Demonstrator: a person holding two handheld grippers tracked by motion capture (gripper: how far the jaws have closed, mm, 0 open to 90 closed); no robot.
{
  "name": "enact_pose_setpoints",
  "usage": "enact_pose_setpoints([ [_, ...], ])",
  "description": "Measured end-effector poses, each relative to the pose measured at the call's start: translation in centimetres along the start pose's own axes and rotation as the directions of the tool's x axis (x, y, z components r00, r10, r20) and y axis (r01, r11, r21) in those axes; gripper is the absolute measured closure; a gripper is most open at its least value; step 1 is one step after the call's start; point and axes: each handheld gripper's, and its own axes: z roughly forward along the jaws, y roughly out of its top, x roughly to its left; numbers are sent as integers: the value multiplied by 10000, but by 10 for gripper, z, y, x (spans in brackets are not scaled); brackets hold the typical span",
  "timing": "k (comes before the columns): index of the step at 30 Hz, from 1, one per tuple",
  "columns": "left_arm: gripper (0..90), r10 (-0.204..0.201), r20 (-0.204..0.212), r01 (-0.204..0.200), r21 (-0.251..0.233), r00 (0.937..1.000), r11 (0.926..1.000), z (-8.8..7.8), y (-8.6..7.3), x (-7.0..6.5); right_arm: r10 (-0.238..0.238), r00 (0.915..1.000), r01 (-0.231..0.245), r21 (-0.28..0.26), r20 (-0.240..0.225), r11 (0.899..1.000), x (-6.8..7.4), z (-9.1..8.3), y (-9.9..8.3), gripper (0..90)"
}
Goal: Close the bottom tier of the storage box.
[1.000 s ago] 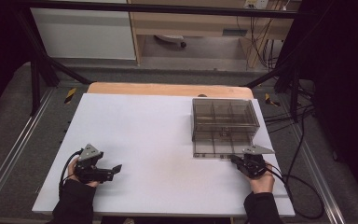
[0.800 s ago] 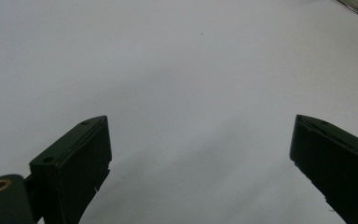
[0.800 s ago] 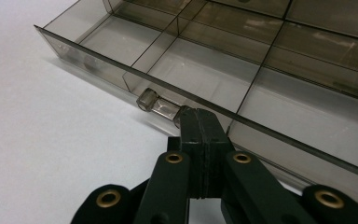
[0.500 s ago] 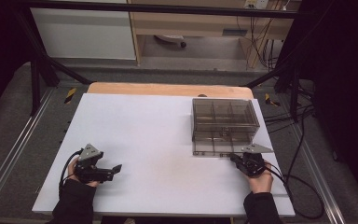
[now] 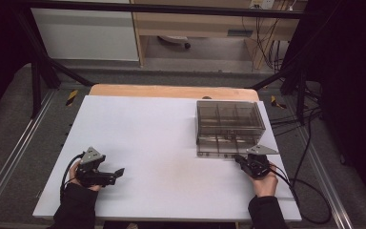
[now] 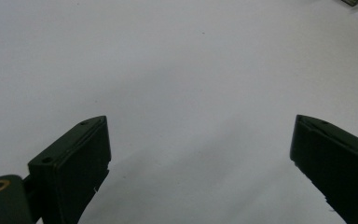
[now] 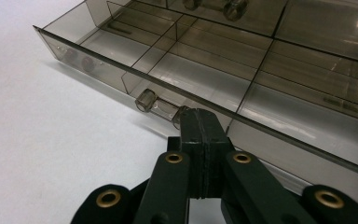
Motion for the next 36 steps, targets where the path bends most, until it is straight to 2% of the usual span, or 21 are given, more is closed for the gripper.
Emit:
enact_pose_setpoints([
  [36,47,22,-55,-22,43,10000,10000,0,0,0,-125,9998,124,78,121,9999,-6,8,7,900],
])
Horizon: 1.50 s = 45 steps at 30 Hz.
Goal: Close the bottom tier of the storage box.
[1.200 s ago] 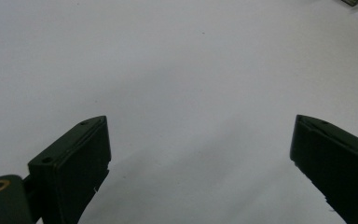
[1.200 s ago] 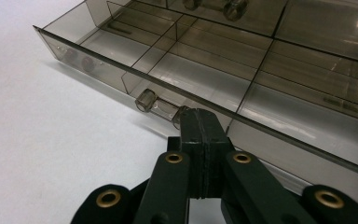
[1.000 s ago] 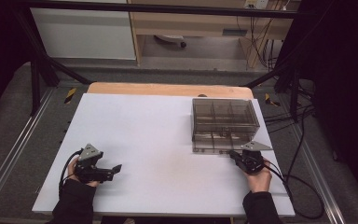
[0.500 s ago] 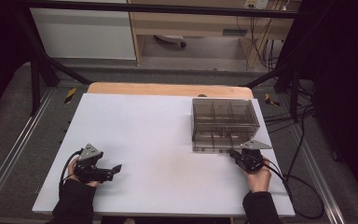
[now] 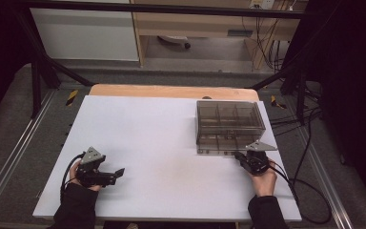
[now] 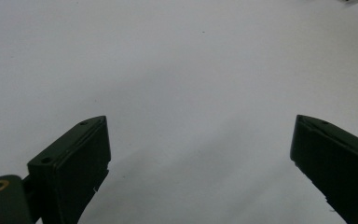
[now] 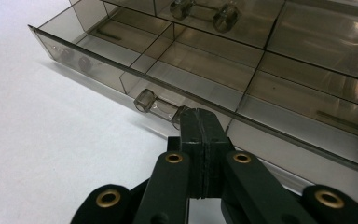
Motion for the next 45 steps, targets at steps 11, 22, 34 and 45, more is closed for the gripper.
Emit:
enact_pose_setpoints([
  [11,47,5,4,-5,0,10000,10000,0,0,0,-1,10000,1,-31,42,10000,-2,3,3,900],
  [22,47,4,20,-4,10,10000,10000,0,0,0,29,10000,-29,-34,95,10000,-6,8,7,900],
  [34,47,14,10,-14,28,10000,10000,0,0,0,72,9999,-72,-38,127,10000,-9,13,11,900],
  [45,47,15,6,-15,33,10000,10000,1,0,0,23,9998,-24,24,179,10000,-12,17,13,900],
])
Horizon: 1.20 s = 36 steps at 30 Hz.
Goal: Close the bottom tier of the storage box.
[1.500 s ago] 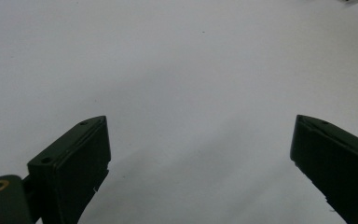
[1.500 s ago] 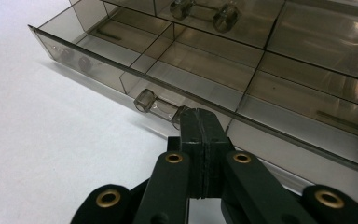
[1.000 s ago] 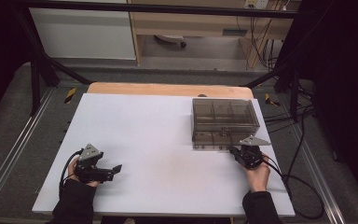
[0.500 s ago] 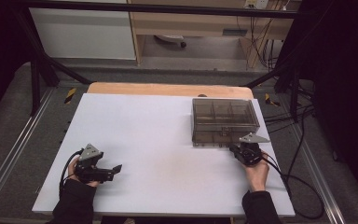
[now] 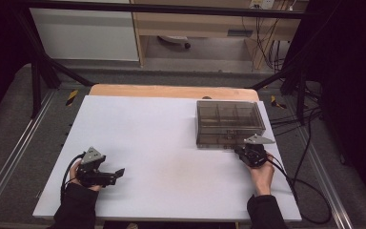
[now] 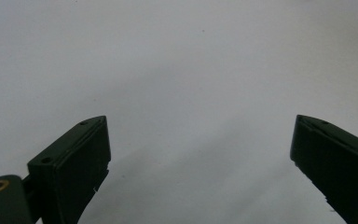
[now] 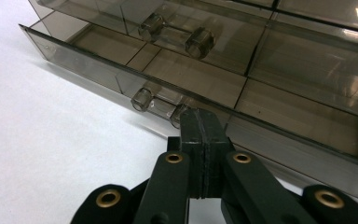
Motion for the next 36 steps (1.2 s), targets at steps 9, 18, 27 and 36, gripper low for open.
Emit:
enact_pose_setpoints([
  [9,47,-4,44,4,14,10000,10000,0,0,0,-1,10000,1,10,35,10000,-2,3,2,900],
  [18,47,-15,44,15,14,10000,10000,0,0,0,72,9999,-72,-26,80,10000,-4,5,4,900],
  [27,47,-11,33,11,5,10000,10000,0,0,0,42,9999,-41,-70,105,10000,-6,8,6,900],
  [36,47,-40,69,40,-14,10000,10000,0,0,0,54,9999,-53,-73,137,10000,-7,12,8,900],
])
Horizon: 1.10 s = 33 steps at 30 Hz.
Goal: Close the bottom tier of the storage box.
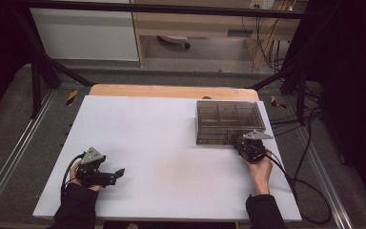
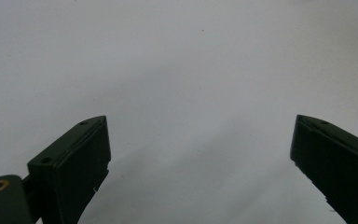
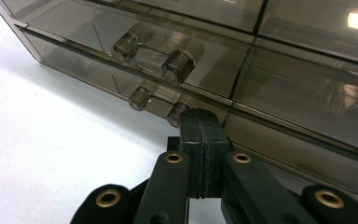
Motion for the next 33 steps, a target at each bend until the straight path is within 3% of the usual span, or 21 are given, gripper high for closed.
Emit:
enact_pose_setpoints([
  [5,47,20,-3,-20,20,10000,10000,0,0,0,-11,10000,11,8,17,10000,0,0,0,900],
  [11,47,-14,-7,14,39,10000,10000,1,0,0,-107,9999,111,-318,125,9994,3,-15,0,843],
  [17,47,6,-7,-6,37,10000,10000,1,0,0,33,9977,-63,-436,-684,9990,13,-30,-3,617],
  [24,47,15,-4,-15,73,10000,10000,1,0,-1,-137,9873,15,-769,-1581,9970,25,-44,-7,233],
  [29,46,47,-47,-47,91,10000,9999,1,0,-1,-358,9756,153,-957,-2165,9953,32,-51,-13,69],
  [33,45,69,-29,-68,86,10000,9999,1,0,-1,-409,9699,149,-1090,-2399,9939,35,-57,-18,28],
])
